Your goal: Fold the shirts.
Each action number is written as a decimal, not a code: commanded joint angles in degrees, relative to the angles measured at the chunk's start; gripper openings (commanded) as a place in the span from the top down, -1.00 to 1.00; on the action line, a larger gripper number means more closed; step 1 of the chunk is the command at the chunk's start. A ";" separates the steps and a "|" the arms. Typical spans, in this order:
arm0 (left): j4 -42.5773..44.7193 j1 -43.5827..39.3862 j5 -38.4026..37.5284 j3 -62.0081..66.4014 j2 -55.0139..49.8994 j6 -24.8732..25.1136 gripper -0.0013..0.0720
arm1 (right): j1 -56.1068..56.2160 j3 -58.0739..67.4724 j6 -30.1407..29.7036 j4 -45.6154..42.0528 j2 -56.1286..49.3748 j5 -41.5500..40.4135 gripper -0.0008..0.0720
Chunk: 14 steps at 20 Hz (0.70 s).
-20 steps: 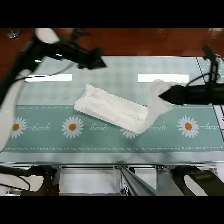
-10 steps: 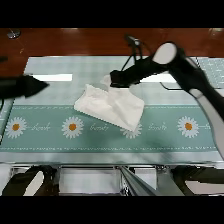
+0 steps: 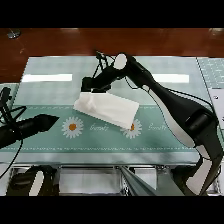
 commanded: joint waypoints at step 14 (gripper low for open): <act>-0.11 0.07 6.19 -1.49 -0.68 -0.17 0.91 | -30.16 -68.59 23.12 -28.02 60.54 -14.19 -0.72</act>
